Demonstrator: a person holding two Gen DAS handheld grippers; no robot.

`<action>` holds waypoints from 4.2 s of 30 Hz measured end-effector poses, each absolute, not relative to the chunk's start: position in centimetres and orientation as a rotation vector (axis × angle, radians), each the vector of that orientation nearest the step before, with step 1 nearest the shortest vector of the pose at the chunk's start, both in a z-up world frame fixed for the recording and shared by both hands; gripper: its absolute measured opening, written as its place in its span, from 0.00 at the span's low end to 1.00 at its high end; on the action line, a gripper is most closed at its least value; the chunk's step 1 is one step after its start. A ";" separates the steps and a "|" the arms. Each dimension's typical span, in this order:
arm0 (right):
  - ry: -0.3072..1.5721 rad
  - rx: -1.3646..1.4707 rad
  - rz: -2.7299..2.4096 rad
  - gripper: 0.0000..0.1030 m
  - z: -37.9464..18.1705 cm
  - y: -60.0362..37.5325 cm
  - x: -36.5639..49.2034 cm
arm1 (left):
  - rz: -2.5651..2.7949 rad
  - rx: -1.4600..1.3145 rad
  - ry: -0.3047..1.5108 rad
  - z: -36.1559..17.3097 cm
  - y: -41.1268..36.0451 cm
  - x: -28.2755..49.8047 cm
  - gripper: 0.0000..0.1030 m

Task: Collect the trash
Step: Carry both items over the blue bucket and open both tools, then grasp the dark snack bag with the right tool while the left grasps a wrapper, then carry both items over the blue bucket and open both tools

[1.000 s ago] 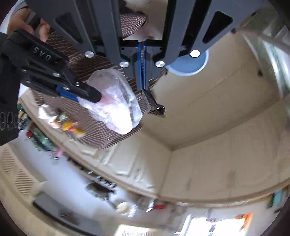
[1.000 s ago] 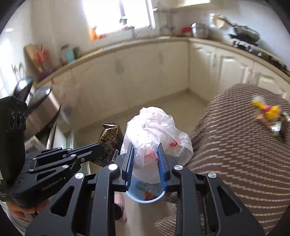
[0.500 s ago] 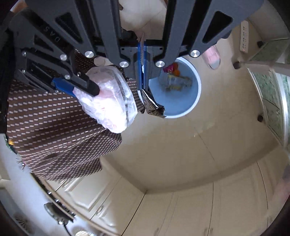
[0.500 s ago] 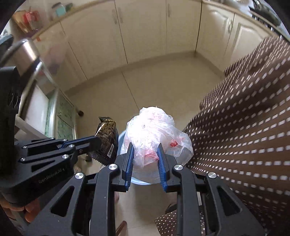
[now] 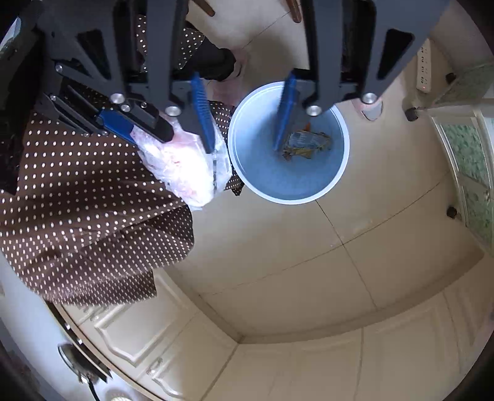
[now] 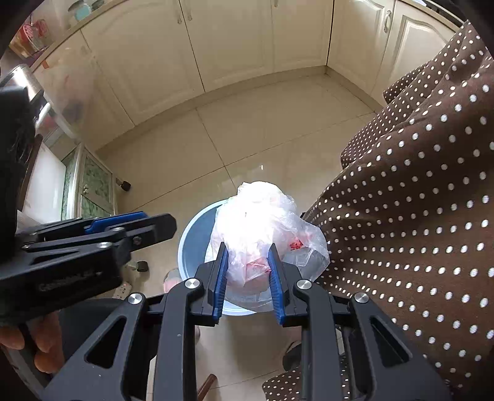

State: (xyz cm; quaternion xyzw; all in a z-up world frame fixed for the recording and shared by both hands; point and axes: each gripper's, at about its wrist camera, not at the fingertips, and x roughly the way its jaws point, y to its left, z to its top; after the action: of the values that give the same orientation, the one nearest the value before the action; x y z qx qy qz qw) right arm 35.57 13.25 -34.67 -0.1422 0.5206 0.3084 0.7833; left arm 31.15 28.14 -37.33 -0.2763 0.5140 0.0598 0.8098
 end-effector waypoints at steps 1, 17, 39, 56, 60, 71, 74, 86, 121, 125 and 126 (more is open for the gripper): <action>1.129 -0.307 0.668 0.23 -34.8 13.4 35.5 | 0.137 -0.603 1.099 -37.3 28.4 31.0 0.41; 1.095 -0.305 0.694 0.27 -34.8 16.3 36.0 | 0.180 -0.671 1.057 -36.3 30.7 29.7 0.44; 0.861 -0.281 0.650 0.40 -23.6 11.0 32.5 | 0.088 -0.587 0.882 -26.2 26.6 27.0 0.45; 0.563 -0.130 0.431 0.47 -10.8 -7.1 29.3 | -0.180 -0.352 0.689 -13.2 11.4 27.5 0.52; 0.558 -0.079 0.339 0.47 -10.3 -12.7 30.2 | -0.237 -0.284 0.696 -12.1 6.6 30.1 0.53; 0.628 0.011 0.226 0.49 -11.3 -21.3 35.8 | -0.245 -0.208 0.778 -12.2 -1.2 39.7 0.55; 0.646 0.020 0.218 0.49 -11.8 -22.0 37.3 | -0.234 -0.217 0.815 -13.2 -2.4 42.6 0.55; 0.712 0.046 0.252 0.52 -12.5 -22.9 42.7 | -0.177 -0.237 0.868 -15.6 -3.4 50.2 0.55; 0.854 -0.155 0.251 0.15 -15.9 -15.5 47.2 | -0.228 -0.290 0.756 -14.2 2.3 46.2 0.00; 0.815 -0.152 0.242 0.07 -15.3 -15.8 45.4 | -0.268 -0.312 0.742 -13.5 2.3 45.1 0.00; 0.808 -0.130 0.249 0.07 -15.0 -16.2 44.9 | -0.277 -0.318 0.736 -13.3 2.4 44.8 0.00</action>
State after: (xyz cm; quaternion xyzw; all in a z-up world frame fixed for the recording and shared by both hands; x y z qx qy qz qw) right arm 44.87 -16.21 -15.01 -0.0630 0.3917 0.1209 0.9099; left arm 44.79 2.36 -13.28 -0.1541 0.3569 -0.1342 0.9115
